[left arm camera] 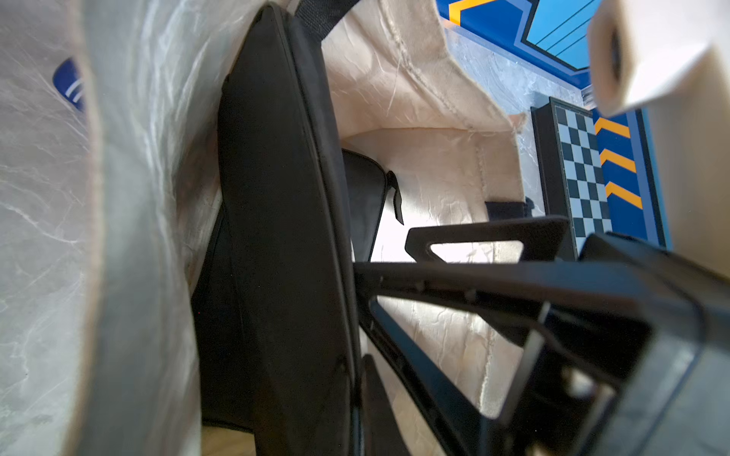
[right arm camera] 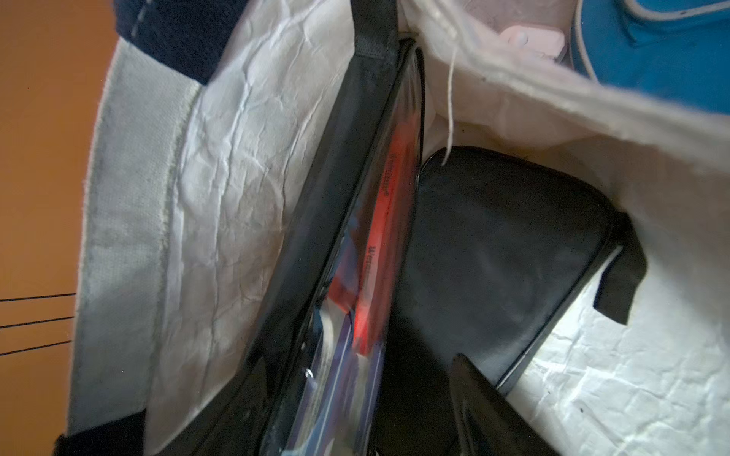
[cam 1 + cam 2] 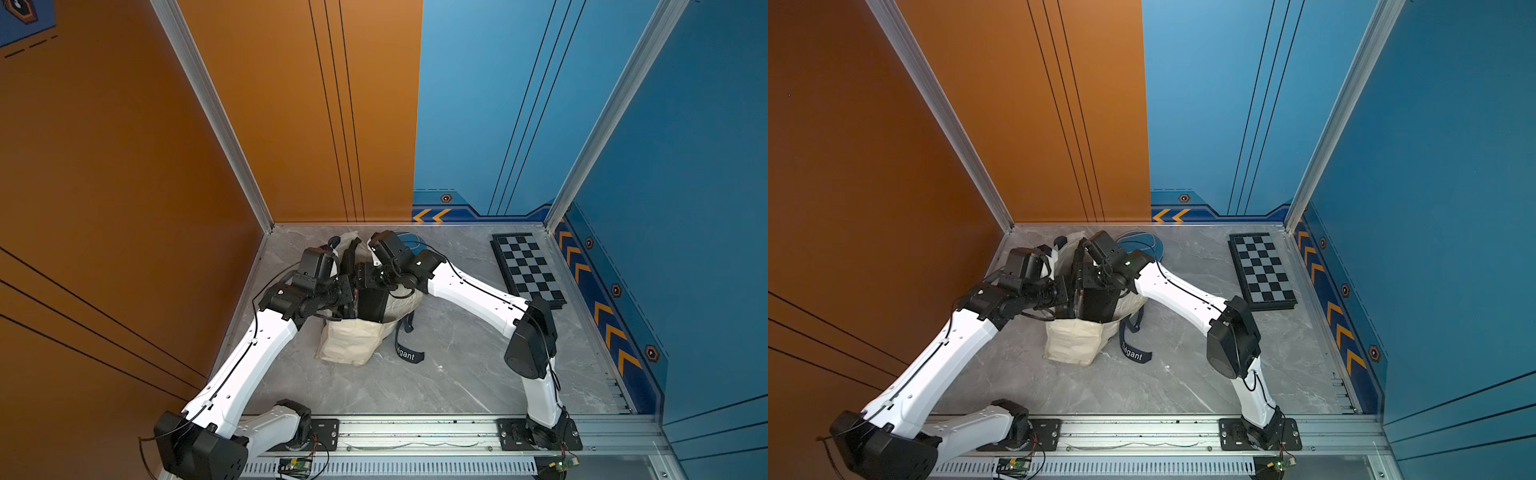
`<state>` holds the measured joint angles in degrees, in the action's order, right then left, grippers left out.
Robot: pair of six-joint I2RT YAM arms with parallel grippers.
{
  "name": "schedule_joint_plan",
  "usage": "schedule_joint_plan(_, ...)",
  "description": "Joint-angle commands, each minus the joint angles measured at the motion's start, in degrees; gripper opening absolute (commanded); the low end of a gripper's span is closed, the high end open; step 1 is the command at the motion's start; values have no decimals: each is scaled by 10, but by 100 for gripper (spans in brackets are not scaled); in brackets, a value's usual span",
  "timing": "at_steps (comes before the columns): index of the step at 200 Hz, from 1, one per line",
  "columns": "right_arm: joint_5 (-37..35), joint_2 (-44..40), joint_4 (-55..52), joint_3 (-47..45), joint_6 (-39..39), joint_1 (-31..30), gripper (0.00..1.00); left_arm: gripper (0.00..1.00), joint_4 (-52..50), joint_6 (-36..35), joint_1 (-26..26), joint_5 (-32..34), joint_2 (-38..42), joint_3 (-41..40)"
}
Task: Remove the ping pong set from the canvas bag
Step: Pick up the ping pong set from the canvas bag.
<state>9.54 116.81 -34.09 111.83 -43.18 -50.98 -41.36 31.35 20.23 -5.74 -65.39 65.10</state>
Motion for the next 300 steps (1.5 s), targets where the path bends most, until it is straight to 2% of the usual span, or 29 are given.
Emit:
schedule_joint_plan(1,18,1,19,21,-15,-2,75,0,47,-42,18,-26,24,-3)
schedule_joint_plan(31,20,-19,66,-4,-36,-2,75,0,56,-57,22,-30,36,-3)
schedule_joint_plan(134,35,-37,96,-20,-69,33,75,0,65,-123,43,-30,61,-16)
schedule_joint_plan(203,45,-65,107,-41,-67,58,75,0,66,-130,49,-19,60,-27)
schedule_joint_plan(263,20,-41,45,-37,-43,30,75,0,74,-136,59,11,60,-24)
schedule_joint_plan(300,15,-7,-5,-4,-24,14,74,0,84,-143,76,34,63,-22)
